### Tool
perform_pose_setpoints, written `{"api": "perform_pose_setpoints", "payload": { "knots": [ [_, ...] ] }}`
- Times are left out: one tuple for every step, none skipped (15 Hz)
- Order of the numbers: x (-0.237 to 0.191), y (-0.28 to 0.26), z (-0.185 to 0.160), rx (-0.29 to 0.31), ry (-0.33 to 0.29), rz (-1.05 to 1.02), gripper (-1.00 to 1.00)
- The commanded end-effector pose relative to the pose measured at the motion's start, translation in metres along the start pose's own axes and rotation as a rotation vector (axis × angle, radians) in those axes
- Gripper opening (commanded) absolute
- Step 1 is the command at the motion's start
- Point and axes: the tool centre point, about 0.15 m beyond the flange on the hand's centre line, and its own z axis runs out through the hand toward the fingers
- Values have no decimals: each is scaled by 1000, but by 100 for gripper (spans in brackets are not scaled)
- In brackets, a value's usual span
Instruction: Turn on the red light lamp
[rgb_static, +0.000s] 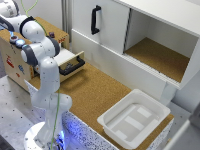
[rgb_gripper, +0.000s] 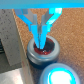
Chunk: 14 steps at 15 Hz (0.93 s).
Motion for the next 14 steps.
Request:
{"api": "perform_pose_setpoints", "payload": {
  "knots": [
    [56,9,15,-31,-188,22,-100],
    [56,9,17,-31,-194,21,-100],
    [56,9,21,-31,-202,19,-100],
    [55,9,25,-31,-211,19,-100],
    [53,8,29,-33,-219,20,-100],
    [50,6,34,-28,-228,19,-100],
    [47,-1,40,-30,-242,9,-100],
    [44,-2,42,-21,-245,8,-100],
    [43,-4,41,-18,-243,9,-100],
    [42,-4,40,-19,-242,10,-100],
    [41,-4,39,-23,-242,11,-100],
    [40,-3,32,-26,-233,14,-100],
    [40,-3,26,-32,-226,18,-100],
    [40,-2,18,-37,-216,18,-100]
  ]
}}
